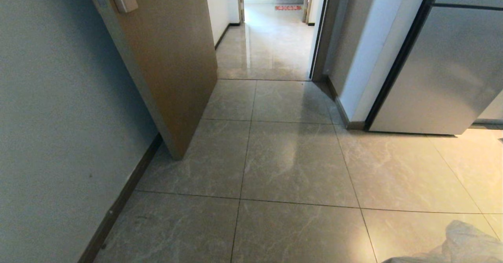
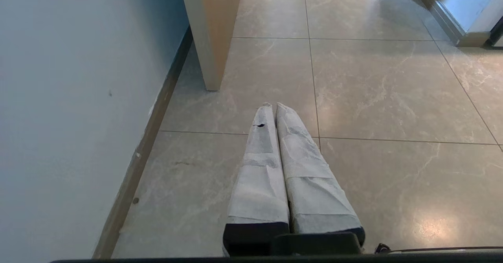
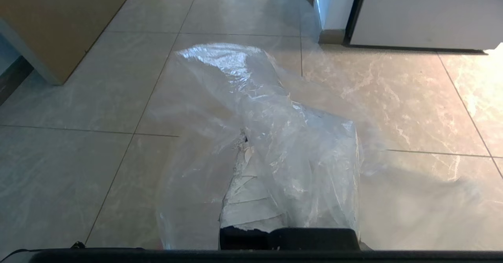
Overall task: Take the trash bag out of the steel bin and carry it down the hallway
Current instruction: Put the trash bag at the door
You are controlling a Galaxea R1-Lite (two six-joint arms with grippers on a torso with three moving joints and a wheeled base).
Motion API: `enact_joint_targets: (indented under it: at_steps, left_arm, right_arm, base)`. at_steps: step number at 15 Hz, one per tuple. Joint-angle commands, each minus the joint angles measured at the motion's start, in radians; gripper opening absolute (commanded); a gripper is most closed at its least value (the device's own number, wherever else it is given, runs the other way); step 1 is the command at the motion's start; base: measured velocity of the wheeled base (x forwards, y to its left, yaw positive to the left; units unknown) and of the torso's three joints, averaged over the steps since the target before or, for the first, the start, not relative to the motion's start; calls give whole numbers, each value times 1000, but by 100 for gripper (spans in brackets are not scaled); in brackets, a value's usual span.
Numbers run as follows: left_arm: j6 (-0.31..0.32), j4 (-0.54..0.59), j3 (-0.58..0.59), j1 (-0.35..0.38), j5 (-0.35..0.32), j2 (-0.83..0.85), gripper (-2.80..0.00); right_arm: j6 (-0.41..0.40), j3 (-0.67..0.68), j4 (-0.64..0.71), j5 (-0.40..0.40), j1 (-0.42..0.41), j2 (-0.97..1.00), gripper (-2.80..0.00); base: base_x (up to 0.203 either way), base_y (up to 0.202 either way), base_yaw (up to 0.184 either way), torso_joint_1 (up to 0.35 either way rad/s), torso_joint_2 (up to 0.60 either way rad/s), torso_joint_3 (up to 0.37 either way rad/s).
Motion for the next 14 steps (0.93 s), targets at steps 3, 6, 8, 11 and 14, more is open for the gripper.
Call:
enact_joint_targets:
  at_steps: [3, 6, 8, 11, 14]
  left_arm:
    - [-4, 0, 0, 0, 0, 0, -280]
    - [-4, -2, 0, 0, 0, 0, -280]
    - [-4, -1, 0, 0, 0, 0, -280]
    - [-4, -2, 0, 0, 0, 0, -280]
    - [-4, -2, 0, 0, 0, 0, -280]
  right_arm:
    - [0, 2, 0, 0, 0, 2, -280]
    - [0, 2, 0, 0, 0, 2, -280]
    - [0, 2, 0, 0, 0, 2, -280]
    - [0, 2, 0, 0, 0, 2, -280]
    - [0, 2, 0, 0, 0, 2, -280]
  base:
    - [101, 0, 0, 1, 2, 3]
    - [193, 0, 0, 1, -1, 3]
    - [192, 0, 1, -1, 1, 1]
    - [190, 0, 1, 2, 5, 2]
    - [192, 0, 1, 4, 2, -2]
